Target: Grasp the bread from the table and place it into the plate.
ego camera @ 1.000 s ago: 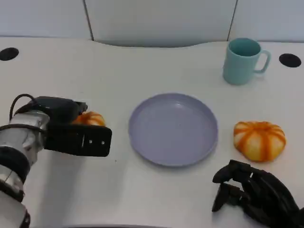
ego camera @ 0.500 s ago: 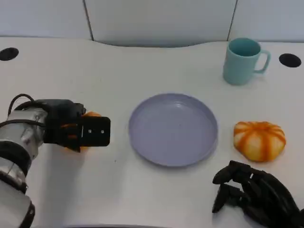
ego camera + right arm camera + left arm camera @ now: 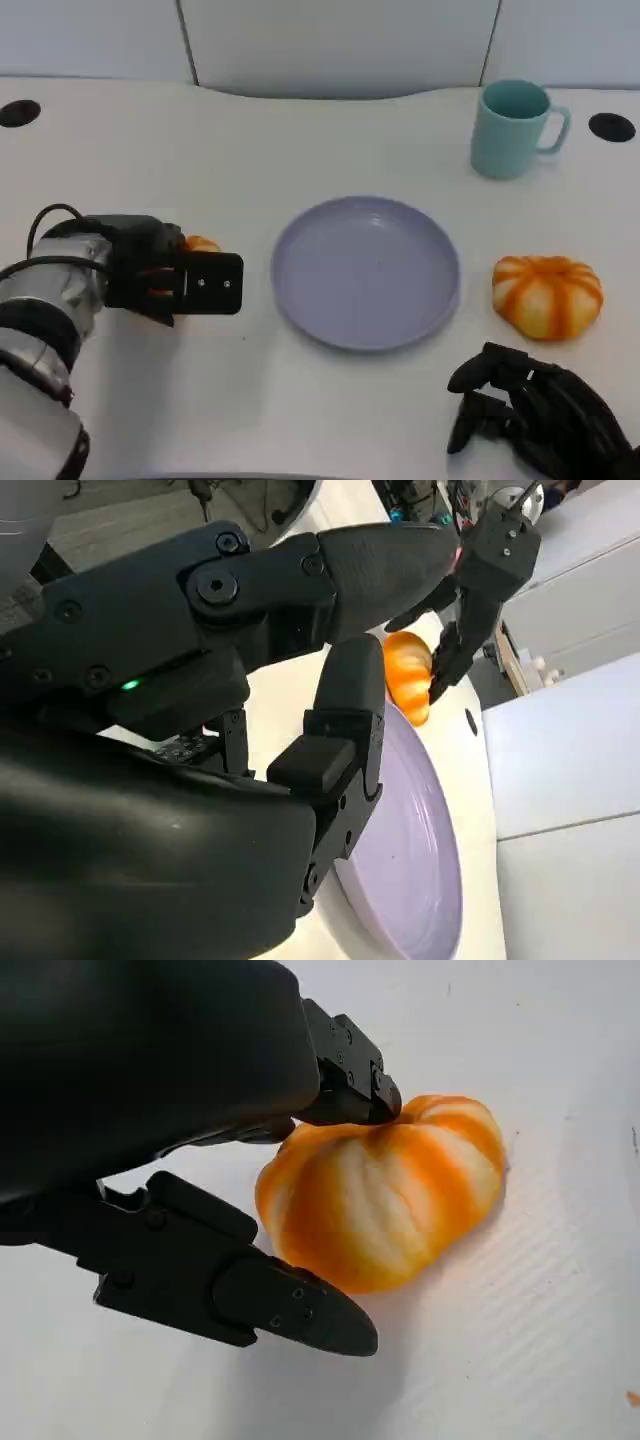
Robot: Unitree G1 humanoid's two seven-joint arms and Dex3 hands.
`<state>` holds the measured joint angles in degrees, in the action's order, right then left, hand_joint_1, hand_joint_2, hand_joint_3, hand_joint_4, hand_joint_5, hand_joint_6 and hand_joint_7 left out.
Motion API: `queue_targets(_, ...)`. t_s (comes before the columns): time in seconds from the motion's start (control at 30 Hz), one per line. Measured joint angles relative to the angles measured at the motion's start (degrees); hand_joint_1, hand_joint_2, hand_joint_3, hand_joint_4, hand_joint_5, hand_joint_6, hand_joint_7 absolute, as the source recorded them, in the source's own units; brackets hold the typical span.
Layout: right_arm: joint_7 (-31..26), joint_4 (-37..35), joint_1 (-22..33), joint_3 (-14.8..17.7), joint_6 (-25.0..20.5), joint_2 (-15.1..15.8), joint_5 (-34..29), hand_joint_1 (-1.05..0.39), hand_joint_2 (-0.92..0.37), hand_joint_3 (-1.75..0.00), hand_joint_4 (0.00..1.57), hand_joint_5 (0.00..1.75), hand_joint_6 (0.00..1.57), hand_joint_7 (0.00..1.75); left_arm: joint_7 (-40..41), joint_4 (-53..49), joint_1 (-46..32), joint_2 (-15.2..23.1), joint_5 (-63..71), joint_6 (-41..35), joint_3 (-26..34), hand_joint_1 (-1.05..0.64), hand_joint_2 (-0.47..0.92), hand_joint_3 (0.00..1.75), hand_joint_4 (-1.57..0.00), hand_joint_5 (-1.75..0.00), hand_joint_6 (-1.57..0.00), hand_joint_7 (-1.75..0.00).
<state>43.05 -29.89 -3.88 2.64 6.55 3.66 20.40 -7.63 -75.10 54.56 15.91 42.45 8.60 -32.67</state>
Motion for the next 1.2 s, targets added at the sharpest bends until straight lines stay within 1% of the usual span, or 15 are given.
queue_targets(0.33, -0.2, 1.0, 0.5, 0.0, -0.8, 0.1, 0.1, -0.53, -0.92, -0.28, 0.59, 1.53, 0.63, 1.07, 2.6, -1.0, -0.1, -0.5, 0.0, -0.5, -0.5, -0.60, 0.81, 0.00, -0.23, -0.05, -0.24, -0.01)
queue_targets(0.53, 0.2, 2.2, 1.8, -0.2, -0.5, 0.3, 0.1, -0.53, -0.92, -0.29, 0.57, 1.54, 0.62, 1.08, 3.6, -1.4, -0.7, -0.8, -0.1, -1.3, -0.4, -0.59, 0.84, 0.01, -0.27, -0.06, -0.29, -0.02)
queue_targets(0.7, 0.1, 4.0, 3.1, -0.3, -1.3, 0.7, 0.2, -0.53, -0.92, -0.30, 0.57, 1.53, 0.62, 1.08, 6.9, -1.5, -1.5, -1.4, 0.5, -1.6, -1.2, -0.56, 0.79, 0.00, -0.41, -0.14, -0.50, -0.10)
queue_targets(0.8, 0.1, 4.6, 3.7, -0.4, -1.4, 0.9, 0.1, -0.53, -0.92, -0.30, 0.58, 1.53, 0.62, 1.08, 9.5, -1.5, -2.2, -1.5, 0.5, -0.9, -1.2, -0.52, 0.78, 0.00, -0.45, -0.21, -0.56, -0.13)
queue_targets(0.83, 0.1, 4.7, 3.8, -0.4, -1.4, 1.0, 0.1, -0.52, -0.92, -0.31, 0.57, 1.53, 0.62, 1.08, 10.1, -1.5, -2.4, -1.5, 0.4, -0.7, -1.2, -0.50, 0.78, 0.00, -0.38, -0.49, -0.58, -0.21)
queue_targets(0.87, 0.1, 4.9, 3.9, -0.4, -1.5, 1.0, 0.2, -0.52, -0.92, -0.31, 0.57, 1.53, 0.62, 1.08, 10.8, -1.5, -2.6, -1.5, 0.3, -0.6, -1.1, -0.49, 0.78, 0.00, -0.30, -0.69, -0.56, -0.28)
queue_targets(0.9, 0.1, 5.1, 4.1, -0.4, -1.6, 1.1, 0.2, -0.52, -0.92, -0.31, 0.57, 1.53, 0.61, 1.08, 11.5, -1.5, -2.9, -1.5, 0.3, -0.3, -1.0, -0.49, 0.77, 0.00, -0.25, -0.83, -0.54, -0.35)
queue_targets(0.93, 0.1, 5.4, 4.3, -0.4, -1.8, 1.1, 0.3, -0.52, -0.92, -0.31, 0.57, 1.53, 0.61, 1.08, 12.2, -1.5, -3.2, -1.5, 0.3, -0.2, -1.0, -0.48, 0.77, 0.00, -0.23, -0.88, -0.53, -0.39)
queue_targets(0.97, 0.1, 5.6, 4.3, -0.3, -2.0, 1.1, 0.3, -0.52, -0.92, -0.30, 0.57, 1.53, 0.62, 1.08, 12.6, -1.5, -3.2, -1.5, 0.3, 0.0, -1.0, -0.45, 0.79, 0.00, -0.25, -1.14, -0.50, -0.62)
queue_targets(1.0, 0.0, 5.8, 4.4, -0.3, -2.3, 1.2, 0.4, -0.52, -0.92, -0.30, 0.58, 1.52, 0.62, 1.08, 13.1, -1.5, -3.3, -1.5, 0.3, 0.2, -1.0, -0.43, 0.80, 0.00, -0.25, -1.30, -0.43, -0.86)
queue_targets(1.03, 0.0, 6.0, 4.5, -0.3, -2.6, 1.2, 0.4, -0.52, -0.92, -0.30, 0.58, 1.52, 0.62, 1.08, 13.9, -1.5, -3.4, -1.5, 0.3, 0.3, -1.0, -0.41, 0.82, 0.01, -0.28, -1.43, -0.40, -1.04)
queue_targets(1.07, -0.1, 6.2, 4.6, -0.3, -2.8, 1.2, 0.4, -0.52, -0.92, -0.30, 0.59, 1.52, 0.62, 1.08, 14.9, -1.5, -3.5, -1.5, 0.3, 0.6, -1.0, -0.40, 0.82, 0.01, -0.30, -1.48, -0.39, -1.11)
queue_targets(1.1, -0.3, 6.5, 4.8, -0.3, -3.1, 1.2, 0.4, -0.52, -0.92, -0.30, 0.59, 1.52, 0.62, 1.08, 15.7, -1.5, -3.6, -1.5, 0.3, 0.8, -1.0, -0.38, 0.83, 0.00, -0.38, -1.54, -0.40, -1.21)
queue_targets(1.17, -0.4, 6.7, 4.9, -0.3, -3.3, 1.2, 0.4, -0.52, -0.92, -0.30, 0.59, 1.52, 0.62, 1.08, 16.7, -1.5, -3.7, -1.5, 0.3, 1.2, -1.0, -0.37, 0.83, 0.00, -0.42, -1.57, -0.40, -1.27)
queue_targets(1.2, -0.4, 6.8, 4.9, -0.3, -3.3, 1.2, 0.4, -0.52, -0.92, -0.30, 0.58, 1.51, 0.63, 1.07, 16.8, -1.5, -3.7, -1.5, 0.3, 1.4, -1.1, -0.33, 0.82, 0.00, -0.55, -1.66, -0.41, -1.45)
